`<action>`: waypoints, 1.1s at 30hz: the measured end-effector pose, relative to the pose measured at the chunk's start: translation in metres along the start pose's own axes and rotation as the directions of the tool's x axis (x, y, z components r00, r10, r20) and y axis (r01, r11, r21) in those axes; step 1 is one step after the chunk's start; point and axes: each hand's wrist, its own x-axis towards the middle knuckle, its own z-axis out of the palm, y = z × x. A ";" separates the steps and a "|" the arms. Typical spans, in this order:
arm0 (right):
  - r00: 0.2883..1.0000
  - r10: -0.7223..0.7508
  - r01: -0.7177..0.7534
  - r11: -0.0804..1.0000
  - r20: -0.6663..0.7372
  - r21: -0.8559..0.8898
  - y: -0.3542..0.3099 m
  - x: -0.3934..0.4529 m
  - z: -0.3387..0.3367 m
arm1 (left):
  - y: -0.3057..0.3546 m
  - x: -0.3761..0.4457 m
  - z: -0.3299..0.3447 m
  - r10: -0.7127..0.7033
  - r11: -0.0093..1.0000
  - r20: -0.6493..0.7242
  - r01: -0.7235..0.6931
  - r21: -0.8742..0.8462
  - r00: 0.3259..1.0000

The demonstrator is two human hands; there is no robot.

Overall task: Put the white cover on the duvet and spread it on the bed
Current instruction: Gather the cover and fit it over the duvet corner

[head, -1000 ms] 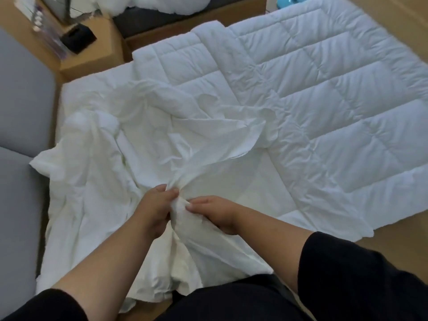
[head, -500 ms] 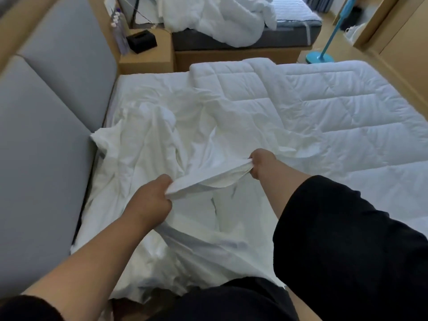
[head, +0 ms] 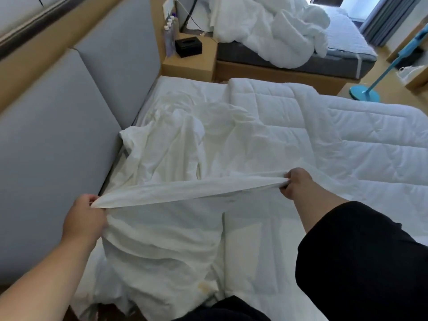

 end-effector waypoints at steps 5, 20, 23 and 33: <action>0.998 0.048 -0.056 0.978 -0.045 -0.200 -0.027 0.067 0.010 | 0.047 0.000 0.059 0.050 0.996 0.143 -0.061 0.070 0.988; 0.975 -0.223 0.051 0.239 -0.004 -0.970 -0.023 0.296 -0.025 | 0.093 -0.003 0.285 -0.090 0.938 0.534 -0.109 0.329 0.841; 0.966 -0.185 0.201 0.090 0.182 -0.975 -0.028 0.314 -0.018 | 0.095 -0.005 0.299 -0.097 0.943 0.555 -0.102 0.316 0.826; 0.860 -0.276 0.467 0.090 0.429 -0.880 -0.059 0.232 0.095 | 0.124 -0.007 0.254 -0.115 0.972 0.456 0.005 0.235 0.883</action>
